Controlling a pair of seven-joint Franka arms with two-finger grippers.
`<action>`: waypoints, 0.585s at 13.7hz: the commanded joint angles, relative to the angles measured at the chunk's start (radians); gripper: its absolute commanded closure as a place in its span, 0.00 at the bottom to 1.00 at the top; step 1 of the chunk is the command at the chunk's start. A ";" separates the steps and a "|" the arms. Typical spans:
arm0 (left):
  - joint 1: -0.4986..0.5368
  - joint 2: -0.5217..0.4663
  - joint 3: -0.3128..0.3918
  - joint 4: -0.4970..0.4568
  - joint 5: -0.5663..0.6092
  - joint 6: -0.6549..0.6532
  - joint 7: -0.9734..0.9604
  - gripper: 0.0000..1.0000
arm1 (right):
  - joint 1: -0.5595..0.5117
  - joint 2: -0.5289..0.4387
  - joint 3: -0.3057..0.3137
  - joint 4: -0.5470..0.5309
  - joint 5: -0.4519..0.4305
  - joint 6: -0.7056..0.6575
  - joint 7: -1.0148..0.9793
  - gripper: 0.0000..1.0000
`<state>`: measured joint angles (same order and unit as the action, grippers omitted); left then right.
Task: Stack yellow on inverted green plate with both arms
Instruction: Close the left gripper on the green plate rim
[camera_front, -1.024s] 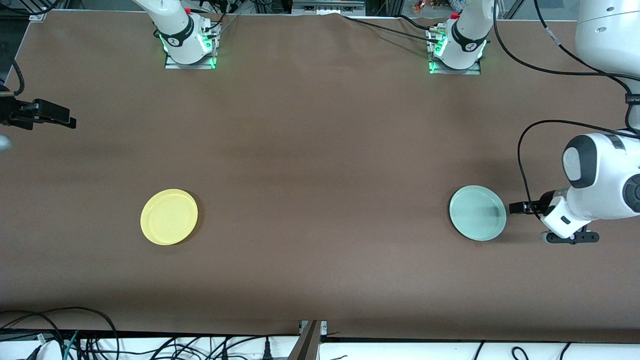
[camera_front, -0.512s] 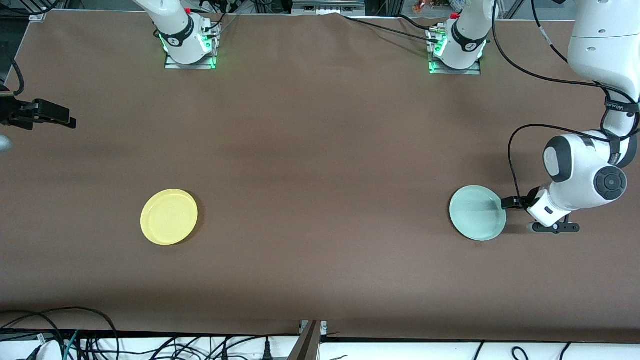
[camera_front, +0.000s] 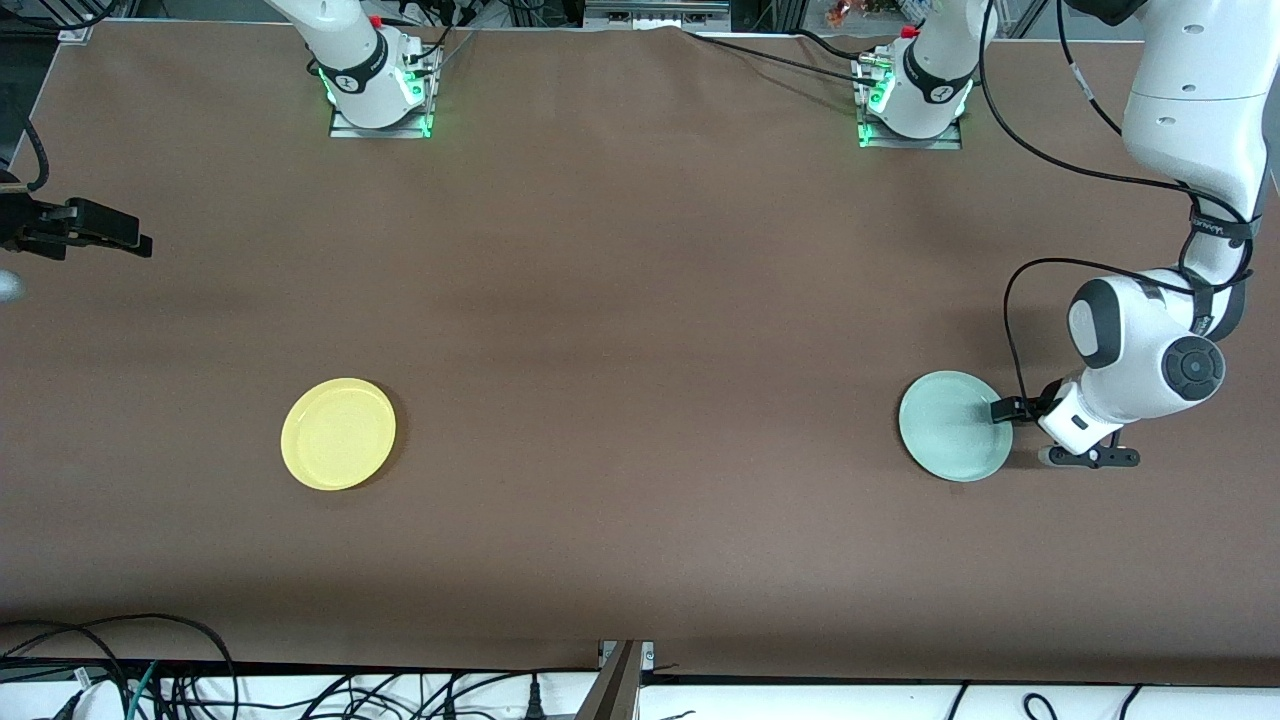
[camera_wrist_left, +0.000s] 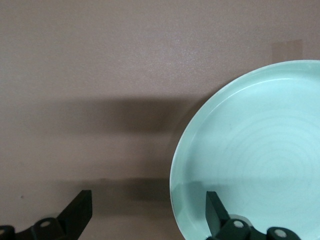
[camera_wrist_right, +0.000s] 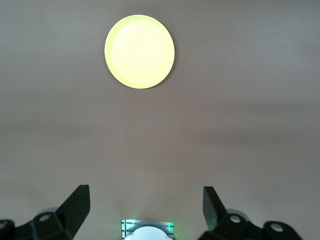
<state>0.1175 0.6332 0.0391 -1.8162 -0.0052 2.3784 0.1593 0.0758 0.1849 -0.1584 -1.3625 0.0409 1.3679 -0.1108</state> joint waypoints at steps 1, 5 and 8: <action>-0.004 -0.006 -0.001 -0.005 -0.009 0.012 0.013 0.14 | -0.004 -0.004 0.002 0.002 0.005 0.002 0.006 0.00; -0.013 0.006 -0.005 0.001 -0.010 0.010 0.003 0.49 | -0.004 -0.004 0.002 0.002 0.005 0.002 0.006 0.00; -0.013 0.008 -0.021 0.005 -0.009 0.010 -0.026 0.73 | -0.004 -0.004 0.002 0.002 0.005 0.002 0.005 0.00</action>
<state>0.1117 0.6382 0.0191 -1.8161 -0.0056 2.3797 0.1411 0.0758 0.1849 -0.1584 -1.3625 0.0409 1.3679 -0.1108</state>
